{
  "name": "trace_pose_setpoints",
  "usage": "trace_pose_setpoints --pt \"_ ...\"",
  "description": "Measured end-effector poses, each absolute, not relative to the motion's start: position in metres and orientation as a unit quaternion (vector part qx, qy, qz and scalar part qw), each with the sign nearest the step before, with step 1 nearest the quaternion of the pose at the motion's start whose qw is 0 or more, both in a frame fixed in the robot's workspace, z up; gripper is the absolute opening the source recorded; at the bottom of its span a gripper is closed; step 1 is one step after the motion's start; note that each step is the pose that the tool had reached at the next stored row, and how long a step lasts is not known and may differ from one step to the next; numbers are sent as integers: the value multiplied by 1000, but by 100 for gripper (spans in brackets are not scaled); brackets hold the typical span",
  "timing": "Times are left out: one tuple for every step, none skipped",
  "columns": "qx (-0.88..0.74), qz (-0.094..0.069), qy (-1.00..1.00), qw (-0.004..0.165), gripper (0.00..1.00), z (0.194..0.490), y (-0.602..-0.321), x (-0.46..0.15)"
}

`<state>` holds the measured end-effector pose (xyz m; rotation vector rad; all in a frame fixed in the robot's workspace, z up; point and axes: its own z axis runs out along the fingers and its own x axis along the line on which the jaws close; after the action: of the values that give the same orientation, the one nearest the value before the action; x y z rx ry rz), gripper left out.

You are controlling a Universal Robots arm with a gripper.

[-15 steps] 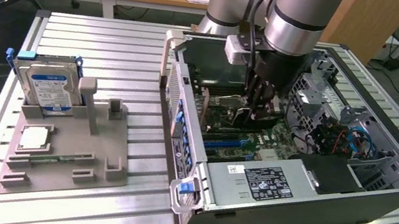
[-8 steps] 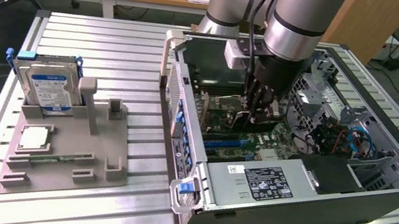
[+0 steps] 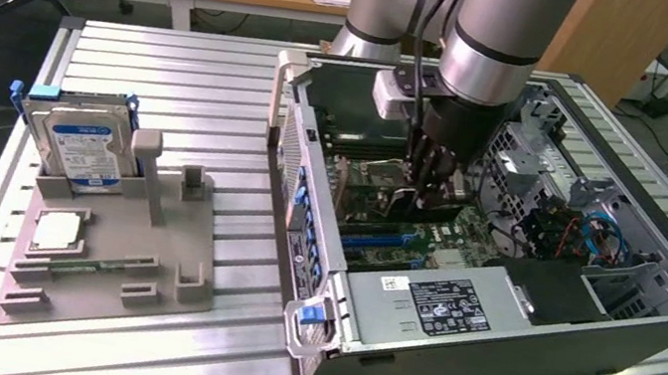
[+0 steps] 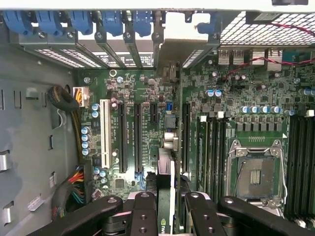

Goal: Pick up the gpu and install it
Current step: 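Insert the gpu into the slot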

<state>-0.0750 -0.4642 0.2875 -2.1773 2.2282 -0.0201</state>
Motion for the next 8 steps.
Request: trace_pose_setpoints --pt "-699 -6 715 13 27 287 -464 -75" --pt "-699 -6 715 14 27 286 -464 -75" --pt "-699 -6 715 14 27 285 -465 -75" --pt "-699 -6 715 14 27 284 -465 -75" --pt "-699 -6 715 14 27 284 -465 -75" --pt "-699 -6 715 14 27 283 -465 -75" --pt "-699 -5 715 14 27 282 -465 -75" --pt "-699 -5 715 14 27 281 -466 -75"
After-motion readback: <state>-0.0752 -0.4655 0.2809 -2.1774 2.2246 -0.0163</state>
